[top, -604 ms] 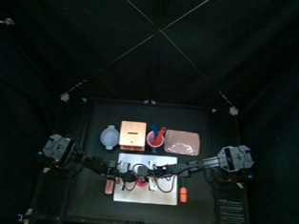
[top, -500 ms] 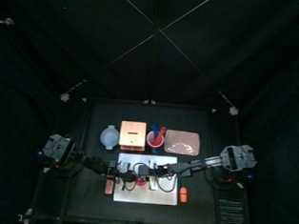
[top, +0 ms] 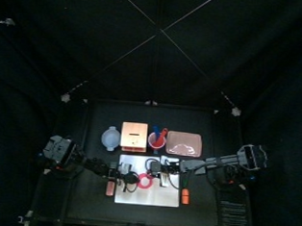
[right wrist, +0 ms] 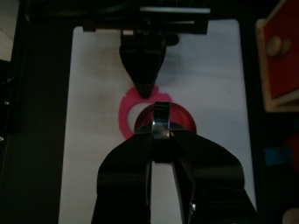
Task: Get the cutter from the drawer then cut the dough then place the extra dough in the bowl
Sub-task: Place the extra dough in the bowl
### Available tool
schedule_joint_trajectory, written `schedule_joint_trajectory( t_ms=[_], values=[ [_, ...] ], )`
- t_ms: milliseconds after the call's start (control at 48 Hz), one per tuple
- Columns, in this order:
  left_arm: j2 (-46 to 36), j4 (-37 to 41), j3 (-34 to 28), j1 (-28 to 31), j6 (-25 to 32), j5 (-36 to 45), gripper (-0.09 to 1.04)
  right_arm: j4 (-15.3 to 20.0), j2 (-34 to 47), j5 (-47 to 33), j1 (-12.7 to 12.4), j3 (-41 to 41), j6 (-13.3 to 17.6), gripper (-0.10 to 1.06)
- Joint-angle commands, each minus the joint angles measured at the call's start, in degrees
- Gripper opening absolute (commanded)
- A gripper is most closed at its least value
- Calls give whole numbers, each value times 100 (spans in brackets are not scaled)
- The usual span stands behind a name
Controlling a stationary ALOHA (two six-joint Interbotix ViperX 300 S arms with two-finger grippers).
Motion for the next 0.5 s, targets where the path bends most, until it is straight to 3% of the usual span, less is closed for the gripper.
schedule_joint_trajectory(
  t_ms=[21,229,500],
  values=[
    [-141,-18,26,44,18,123,43,26,-352,-114,18,325,9,50],
    [-439,-18,114,141,18,193,43,132,-475,-255,9,896,0,50],
    [-791,-9,158,272,26,202,43,211,-369,-404,-26,1055,44,56]
  ],
)
